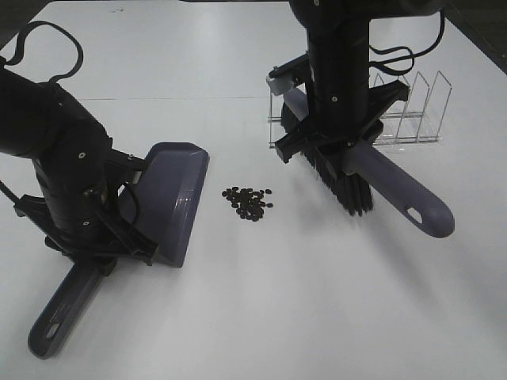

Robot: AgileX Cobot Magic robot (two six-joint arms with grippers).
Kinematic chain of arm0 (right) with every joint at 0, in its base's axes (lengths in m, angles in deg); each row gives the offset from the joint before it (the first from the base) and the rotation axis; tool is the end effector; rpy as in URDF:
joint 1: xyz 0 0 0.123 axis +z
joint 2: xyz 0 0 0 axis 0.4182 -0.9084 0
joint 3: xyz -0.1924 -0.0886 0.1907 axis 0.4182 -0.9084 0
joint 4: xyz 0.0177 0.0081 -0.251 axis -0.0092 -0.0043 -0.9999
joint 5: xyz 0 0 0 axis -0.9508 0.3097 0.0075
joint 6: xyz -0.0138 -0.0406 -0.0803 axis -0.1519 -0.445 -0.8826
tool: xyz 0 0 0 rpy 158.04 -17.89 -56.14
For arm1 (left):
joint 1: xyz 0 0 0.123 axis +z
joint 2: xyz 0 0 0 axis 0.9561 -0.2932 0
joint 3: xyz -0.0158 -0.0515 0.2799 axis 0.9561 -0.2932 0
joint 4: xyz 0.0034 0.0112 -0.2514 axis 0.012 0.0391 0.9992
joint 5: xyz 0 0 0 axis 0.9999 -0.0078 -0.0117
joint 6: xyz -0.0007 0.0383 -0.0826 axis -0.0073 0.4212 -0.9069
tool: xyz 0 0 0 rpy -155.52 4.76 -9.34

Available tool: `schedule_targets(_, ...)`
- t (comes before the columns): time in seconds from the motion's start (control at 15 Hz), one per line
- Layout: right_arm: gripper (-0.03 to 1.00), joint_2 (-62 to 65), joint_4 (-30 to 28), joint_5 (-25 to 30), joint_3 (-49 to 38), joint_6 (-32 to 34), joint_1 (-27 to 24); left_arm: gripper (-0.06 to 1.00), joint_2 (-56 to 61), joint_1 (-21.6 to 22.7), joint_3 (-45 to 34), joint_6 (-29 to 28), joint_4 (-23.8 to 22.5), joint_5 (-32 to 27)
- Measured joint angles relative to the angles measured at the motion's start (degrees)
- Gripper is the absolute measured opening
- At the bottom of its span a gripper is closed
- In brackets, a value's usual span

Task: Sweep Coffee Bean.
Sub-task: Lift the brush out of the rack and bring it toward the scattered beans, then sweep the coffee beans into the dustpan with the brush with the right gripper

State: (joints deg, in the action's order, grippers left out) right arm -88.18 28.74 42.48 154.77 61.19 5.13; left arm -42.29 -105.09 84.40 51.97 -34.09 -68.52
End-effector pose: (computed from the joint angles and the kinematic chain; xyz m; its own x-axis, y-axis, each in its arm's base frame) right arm 0.3754 0.1839 0.1722 -0.9152 -0.4024 0.0210 -0.3895 0.8700 -0.3023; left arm 0.2851 -0.1577 0.0984 -0.9528 0.2998 -0.0467 0.2859 0.9386 0.1930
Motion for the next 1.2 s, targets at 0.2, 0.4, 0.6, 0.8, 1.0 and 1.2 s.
schedule_targets(0.2, 0.3, -4.76, -0.06, -0.11, 0.0, 2.98, 0.0, 0.34, 0.0, 0.0, 0.0, 0.86, 0.0, 0.11)
schedule_targets(0.4, 0.3, -6.53, 6.42, -0.4, 0.46, 4.01, 0.11, 0.34, 0.0, 0.0, 0.0, 1.38, -0.29, 1.2)
schedule_targets(0.6, 0.3, -7.79, 13.81, -0.29, 0.46, 4.18, 0.06, 0.34, 0.0, 0.0, 0.0, 1.49, -0.34, 1.6)
schedule_targets(0.8, 0.3, -7.85, 21.77, -3.84, 0.4, 4.18, 0.06, 0.34, 0.0, 0.0, 0.0, 1.72, -0.4, 2.18)
schedule_targets(1.0, 0.3, -7.85, 25.67, -6.99, 0.4, 4.24, 0.06, 0.34, -0.06, 0.0, 0.0, 1.89, -0.4, 2.35)
schedule_targets(1.2, 0.29, -10.03, 28.07, -5.67, 3.44, 4.47, 0.06, 0.34, -0.06, 0.0, 0.0, 1.89, -0.4, 2.41)
